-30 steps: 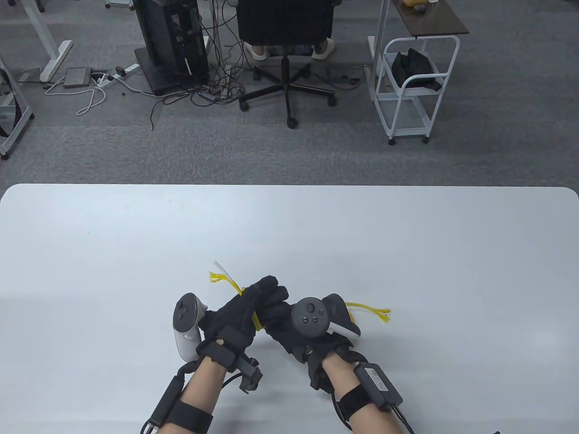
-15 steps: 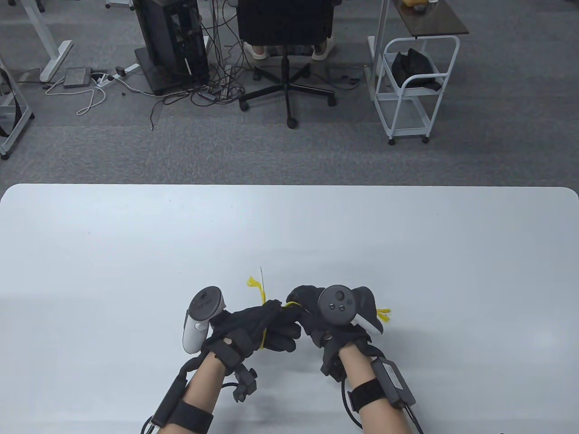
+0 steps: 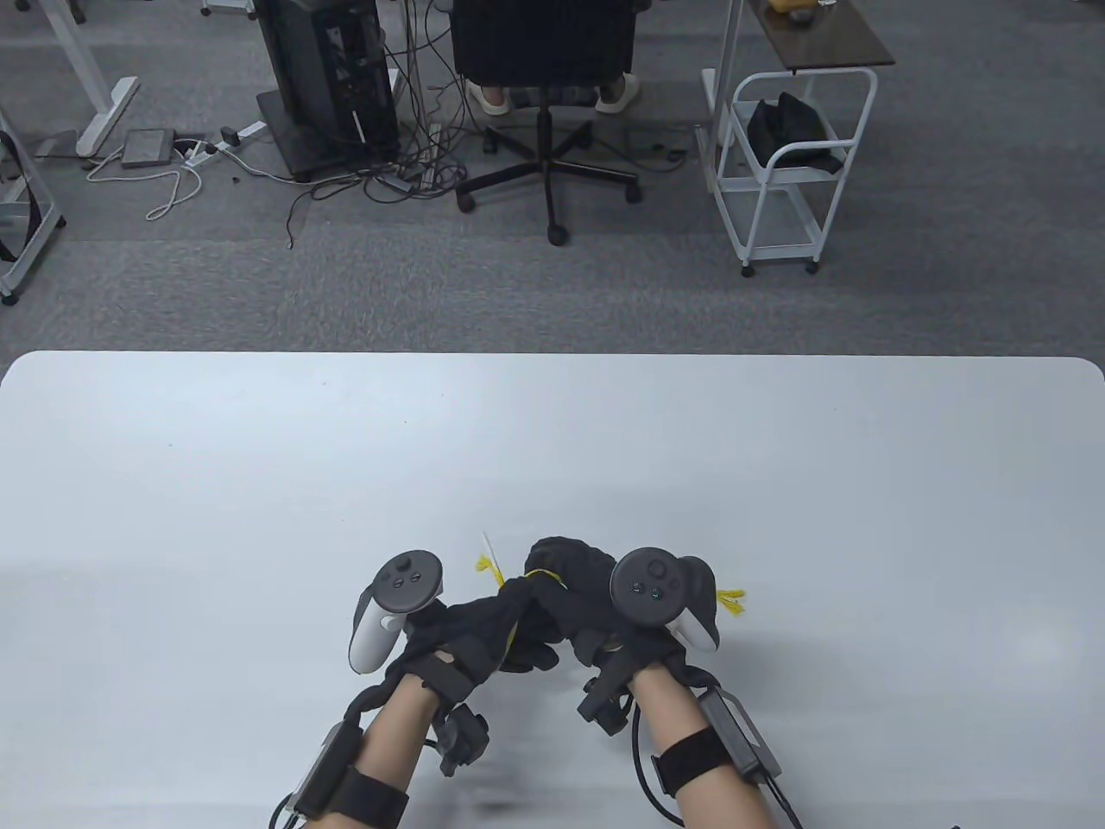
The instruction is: Coil the rope
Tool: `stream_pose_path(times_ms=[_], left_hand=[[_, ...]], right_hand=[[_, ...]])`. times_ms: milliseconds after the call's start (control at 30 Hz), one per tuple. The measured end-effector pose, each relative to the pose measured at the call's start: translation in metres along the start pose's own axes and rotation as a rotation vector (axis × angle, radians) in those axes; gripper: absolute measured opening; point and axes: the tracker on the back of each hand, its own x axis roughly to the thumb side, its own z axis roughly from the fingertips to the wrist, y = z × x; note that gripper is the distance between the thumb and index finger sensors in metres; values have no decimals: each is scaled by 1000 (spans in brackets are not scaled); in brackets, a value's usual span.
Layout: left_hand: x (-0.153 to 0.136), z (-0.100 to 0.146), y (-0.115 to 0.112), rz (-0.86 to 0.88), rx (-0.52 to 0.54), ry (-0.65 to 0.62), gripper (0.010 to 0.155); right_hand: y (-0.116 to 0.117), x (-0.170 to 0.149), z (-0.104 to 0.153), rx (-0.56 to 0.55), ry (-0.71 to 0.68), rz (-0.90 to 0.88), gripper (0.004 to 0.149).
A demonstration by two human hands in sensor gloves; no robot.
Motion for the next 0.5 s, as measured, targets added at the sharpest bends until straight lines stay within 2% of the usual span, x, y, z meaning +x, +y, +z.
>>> stream_pose_path(times_ms=[300,500], left_hand=[[1,7,7,65,156,-26,71],[4,11,13,4,279,-62,67]], right_hand=[[13,18,2,-16,-101,92,43],[20,19,2,25,-110,139,43]])
